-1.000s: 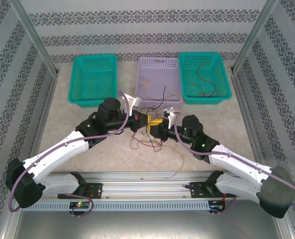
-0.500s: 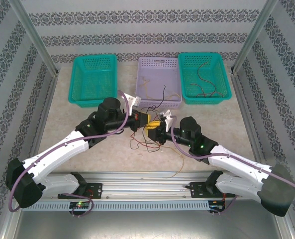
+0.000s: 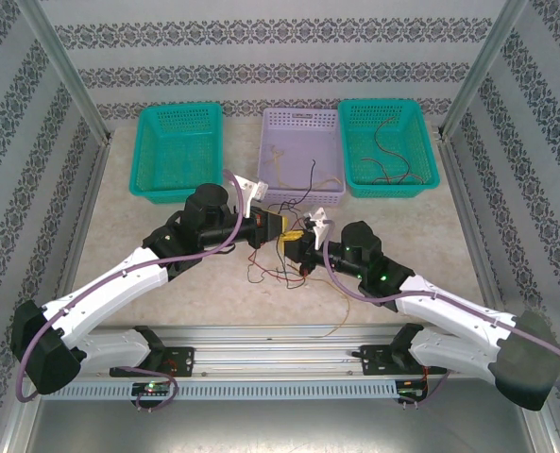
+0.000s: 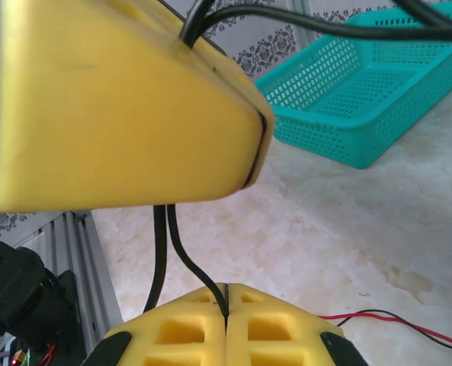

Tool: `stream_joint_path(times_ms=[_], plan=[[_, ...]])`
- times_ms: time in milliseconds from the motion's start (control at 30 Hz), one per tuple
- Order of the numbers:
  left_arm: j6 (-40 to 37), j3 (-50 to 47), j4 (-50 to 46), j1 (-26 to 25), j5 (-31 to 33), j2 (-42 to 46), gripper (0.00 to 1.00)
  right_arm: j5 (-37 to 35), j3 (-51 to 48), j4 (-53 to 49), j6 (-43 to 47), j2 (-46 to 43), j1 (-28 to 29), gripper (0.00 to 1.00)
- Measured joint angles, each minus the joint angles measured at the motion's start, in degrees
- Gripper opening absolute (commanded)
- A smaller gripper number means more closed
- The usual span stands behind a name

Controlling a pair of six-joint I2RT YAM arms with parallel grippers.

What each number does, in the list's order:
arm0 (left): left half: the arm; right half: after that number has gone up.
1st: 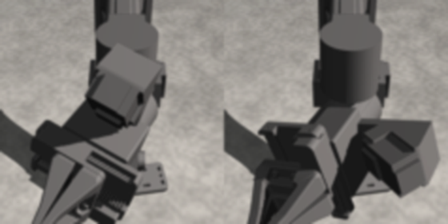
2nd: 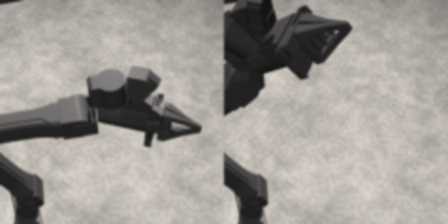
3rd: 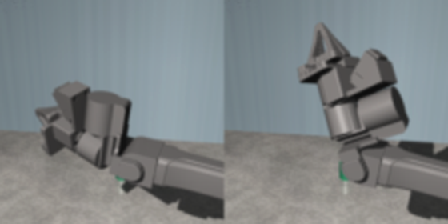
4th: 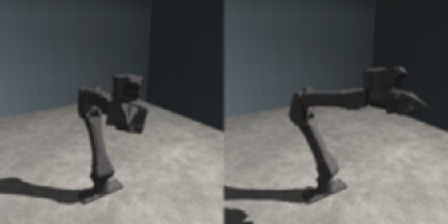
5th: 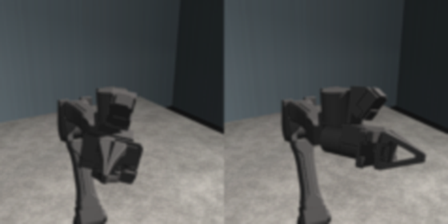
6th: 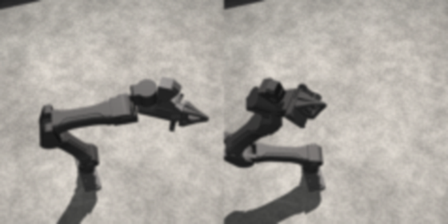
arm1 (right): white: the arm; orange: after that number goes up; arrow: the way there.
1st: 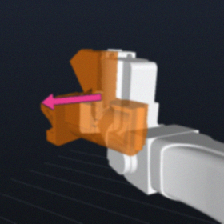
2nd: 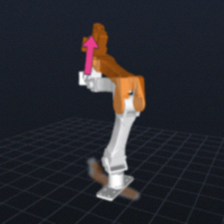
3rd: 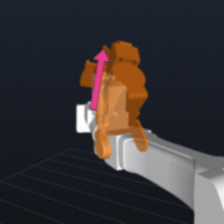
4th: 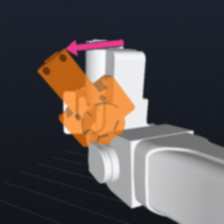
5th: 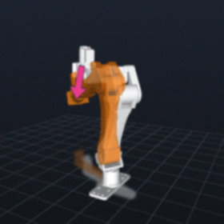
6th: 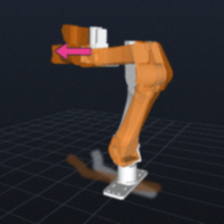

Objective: Untangle the cables

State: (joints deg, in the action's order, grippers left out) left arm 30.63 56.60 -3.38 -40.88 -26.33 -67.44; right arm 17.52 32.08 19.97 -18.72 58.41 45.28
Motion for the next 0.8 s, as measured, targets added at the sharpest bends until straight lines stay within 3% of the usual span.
stream_joint_path(times_ms=[133,267,533,667,800], plan=[[-0.1,0.0,0.0,0.0,0.1,0.0,0.58,-1.9,0.0,0.0,-0.6,-1.0,0.0,0.0],[-0.3,0.0,-0.1,0.0,0.7,0.2,0.6,-3.0,0.0,0.0,-1.1,-3.0,-0.2,0.0],[-0.4,-1.5,-0.4,0.0,3.0,4.5,0.81,-4.4,-0.5,-0.2,-3.7,-4.7,-3.2,0.0],[-0.2,-3.8,-0.4,0.0,2.8,7.1,0.83,-4.4,-0.4,-0.1,-5.6,-4.9,-5.7,0.0],[1.0,-7.1,1.3,0.0,2.1,7.2,0.77,-3.8,-0.2,-0.1,-6.6,-3.9,-6.1,0.0]])
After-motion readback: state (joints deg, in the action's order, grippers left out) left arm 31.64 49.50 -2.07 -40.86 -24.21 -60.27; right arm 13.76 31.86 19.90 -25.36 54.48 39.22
